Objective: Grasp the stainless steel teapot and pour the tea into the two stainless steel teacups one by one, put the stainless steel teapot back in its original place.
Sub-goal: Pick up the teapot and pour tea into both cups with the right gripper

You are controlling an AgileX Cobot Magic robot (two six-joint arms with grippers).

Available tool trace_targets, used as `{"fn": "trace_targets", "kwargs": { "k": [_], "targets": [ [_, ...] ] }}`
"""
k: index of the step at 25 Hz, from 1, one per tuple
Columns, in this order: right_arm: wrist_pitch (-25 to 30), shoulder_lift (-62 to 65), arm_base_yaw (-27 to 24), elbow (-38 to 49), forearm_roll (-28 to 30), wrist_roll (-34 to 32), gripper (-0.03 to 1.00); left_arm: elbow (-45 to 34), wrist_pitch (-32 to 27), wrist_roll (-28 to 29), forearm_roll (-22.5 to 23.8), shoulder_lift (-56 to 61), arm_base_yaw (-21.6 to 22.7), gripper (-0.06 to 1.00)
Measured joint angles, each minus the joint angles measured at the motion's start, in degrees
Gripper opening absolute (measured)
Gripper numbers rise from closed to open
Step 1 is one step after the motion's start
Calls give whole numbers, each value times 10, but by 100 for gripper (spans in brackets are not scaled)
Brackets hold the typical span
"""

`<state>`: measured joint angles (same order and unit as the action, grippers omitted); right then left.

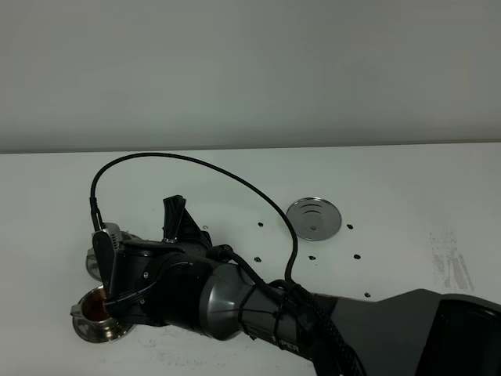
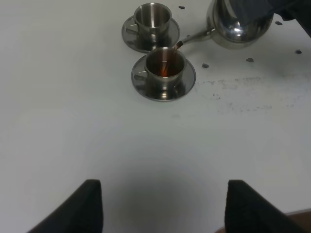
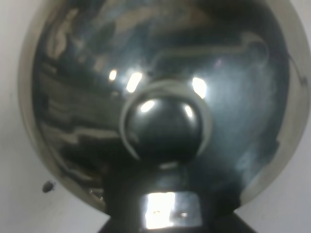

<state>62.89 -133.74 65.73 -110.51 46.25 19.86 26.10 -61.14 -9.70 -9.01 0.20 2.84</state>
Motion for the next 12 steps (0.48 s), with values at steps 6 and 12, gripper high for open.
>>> {"fn": "trace_targets", "kwargs": {
  "k": [6,12],
  "targets": [
    [0,0,1,0,5,0,18,0,0,0,0,0,0,54],
    [0,-7,5,0,14,0,18,0,0,0,0,0,0,54]
  ]
}}
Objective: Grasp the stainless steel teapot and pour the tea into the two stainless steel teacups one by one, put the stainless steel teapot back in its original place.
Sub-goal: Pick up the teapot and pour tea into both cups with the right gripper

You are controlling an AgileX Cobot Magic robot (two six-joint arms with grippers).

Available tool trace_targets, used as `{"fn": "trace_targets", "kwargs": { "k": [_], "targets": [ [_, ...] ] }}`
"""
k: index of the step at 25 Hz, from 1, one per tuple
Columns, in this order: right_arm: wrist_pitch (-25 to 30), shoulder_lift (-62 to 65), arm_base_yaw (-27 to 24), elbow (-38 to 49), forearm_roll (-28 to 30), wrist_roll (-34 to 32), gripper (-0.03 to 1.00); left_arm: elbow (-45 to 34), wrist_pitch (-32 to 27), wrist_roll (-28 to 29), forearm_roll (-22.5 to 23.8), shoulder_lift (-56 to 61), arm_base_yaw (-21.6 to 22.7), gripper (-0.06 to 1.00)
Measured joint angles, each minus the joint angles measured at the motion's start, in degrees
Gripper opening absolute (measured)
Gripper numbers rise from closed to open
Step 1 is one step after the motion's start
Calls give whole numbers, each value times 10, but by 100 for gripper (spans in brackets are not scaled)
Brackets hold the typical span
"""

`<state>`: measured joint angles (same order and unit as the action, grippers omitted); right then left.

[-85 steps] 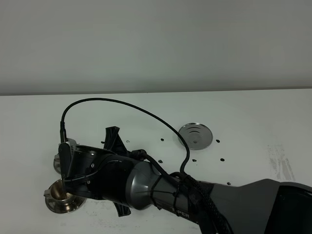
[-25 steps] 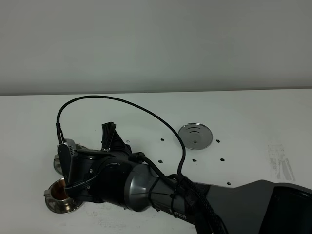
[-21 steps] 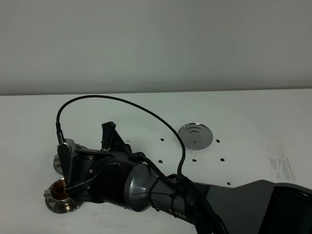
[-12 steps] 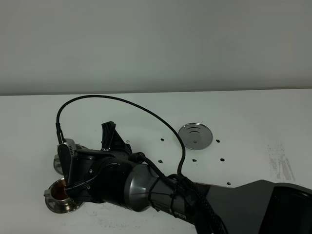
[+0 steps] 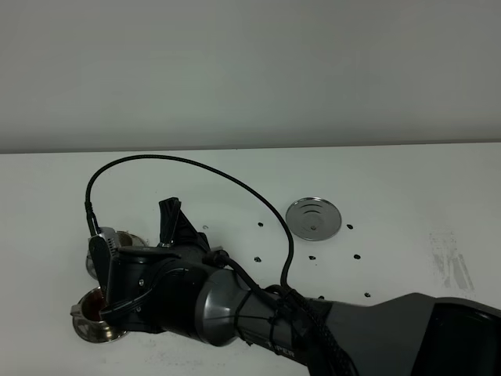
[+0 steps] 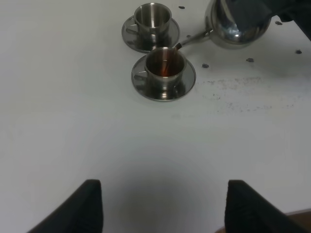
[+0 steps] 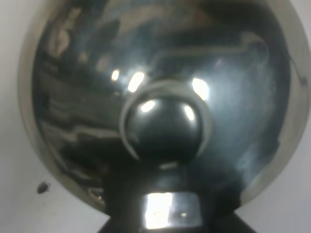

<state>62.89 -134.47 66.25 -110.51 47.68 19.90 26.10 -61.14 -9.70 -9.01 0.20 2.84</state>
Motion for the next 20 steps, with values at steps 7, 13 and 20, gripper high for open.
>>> {"fn": "trace_targets", "kwargs": {
  "k": [7,13,20],
  "targets": [
    [0,-4,0,0,0,0,18,0,0,0,0,0,0,54],
    [0,-4,0,0,0,0,18,0,0,0,0,0,0,54],
    [0,-4,0,0,0,0,18,0,0,0,0,0,0,54]
  ]
}}
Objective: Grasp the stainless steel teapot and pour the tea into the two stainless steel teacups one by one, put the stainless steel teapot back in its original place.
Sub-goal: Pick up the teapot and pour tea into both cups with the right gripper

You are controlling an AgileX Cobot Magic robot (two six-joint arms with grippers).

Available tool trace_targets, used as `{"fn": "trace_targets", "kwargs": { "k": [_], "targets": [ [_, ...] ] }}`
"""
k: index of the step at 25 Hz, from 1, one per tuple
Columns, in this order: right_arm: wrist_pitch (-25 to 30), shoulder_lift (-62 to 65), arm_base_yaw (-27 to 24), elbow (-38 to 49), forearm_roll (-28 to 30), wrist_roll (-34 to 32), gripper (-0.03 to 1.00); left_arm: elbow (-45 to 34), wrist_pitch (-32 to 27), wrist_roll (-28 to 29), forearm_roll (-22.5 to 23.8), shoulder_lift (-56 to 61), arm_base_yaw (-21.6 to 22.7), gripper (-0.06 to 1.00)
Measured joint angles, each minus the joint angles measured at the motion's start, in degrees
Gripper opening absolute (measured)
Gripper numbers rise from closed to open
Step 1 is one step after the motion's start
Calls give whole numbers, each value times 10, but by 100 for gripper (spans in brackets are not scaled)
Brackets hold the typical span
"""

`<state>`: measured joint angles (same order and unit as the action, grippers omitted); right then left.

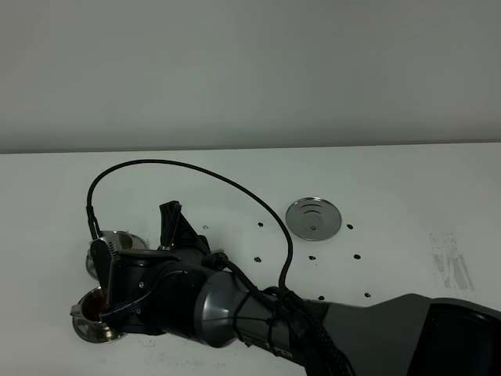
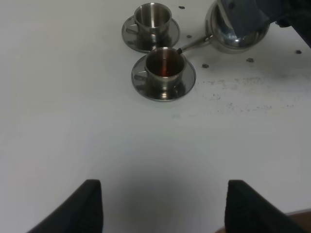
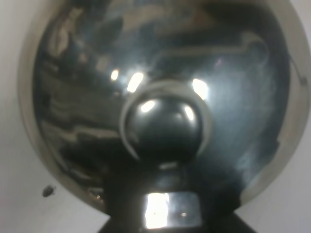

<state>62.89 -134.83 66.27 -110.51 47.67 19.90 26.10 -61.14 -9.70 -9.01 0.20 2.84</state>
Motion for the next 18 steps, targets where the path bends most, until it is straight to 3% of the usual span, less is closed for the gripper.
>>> {"fn": "trace_targets", "kwargs": {
  "k": [18],
  "targets": [
    [0,0,0,0,0,0,18,0,0,0,0,0,0,54]
  ]
}}
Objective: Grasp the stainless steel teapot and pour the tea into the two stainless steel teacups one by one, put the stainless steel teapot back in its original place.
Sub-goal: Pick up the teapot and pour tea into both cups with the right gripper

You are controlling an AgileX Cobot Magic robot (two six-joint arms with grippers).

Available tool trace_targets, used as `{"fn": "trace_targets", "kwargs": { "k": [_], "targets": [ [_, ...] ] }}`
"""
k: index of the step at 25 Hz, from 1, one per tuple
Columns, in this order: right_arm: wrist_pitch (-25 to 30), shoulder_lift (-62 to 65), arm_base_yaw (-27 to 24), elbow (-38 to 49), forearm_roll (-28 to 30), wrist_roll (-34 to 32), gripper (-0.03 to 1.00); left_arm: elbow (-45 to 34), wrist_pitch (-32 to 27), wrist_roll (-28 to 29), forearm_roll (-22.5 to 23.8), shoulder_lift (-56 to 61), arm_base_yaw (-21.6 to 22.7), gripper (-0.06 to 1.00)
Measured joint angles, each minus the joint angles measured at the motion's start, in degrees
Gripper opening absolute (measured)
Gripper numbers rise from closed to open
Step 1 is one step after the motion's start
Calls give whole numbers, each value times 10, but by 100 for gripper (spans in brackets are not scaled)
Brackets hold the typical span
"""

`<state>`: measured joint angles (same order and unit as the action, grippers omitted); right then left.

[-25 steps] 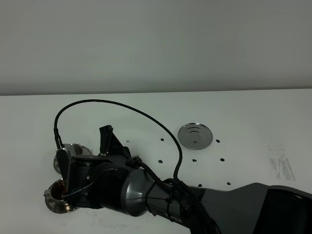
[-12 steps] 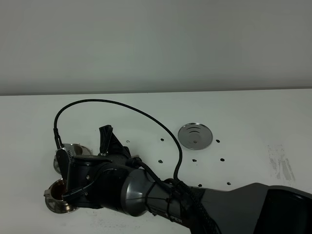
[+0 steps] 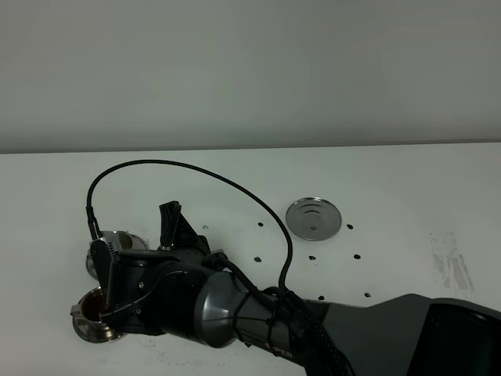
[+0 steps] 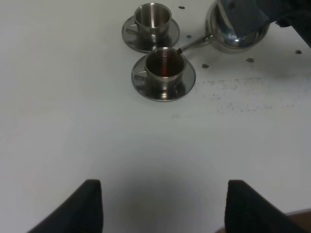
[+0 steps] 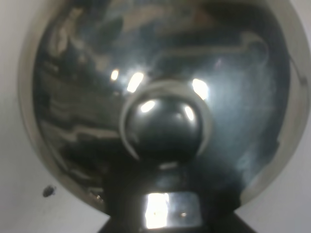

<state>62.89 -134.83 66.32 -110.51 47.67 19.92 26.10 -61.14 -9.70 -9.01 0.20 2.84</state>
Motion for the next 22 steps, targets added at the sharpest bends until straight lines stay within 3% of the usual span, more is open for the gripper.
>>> {"fn": "trace_targets", "kwargs": {
  "k": [22],
  "targets": [
    [-1,22,0,-1,-27,14,18,0,0,0,0,0,0,54]
  ]
}}
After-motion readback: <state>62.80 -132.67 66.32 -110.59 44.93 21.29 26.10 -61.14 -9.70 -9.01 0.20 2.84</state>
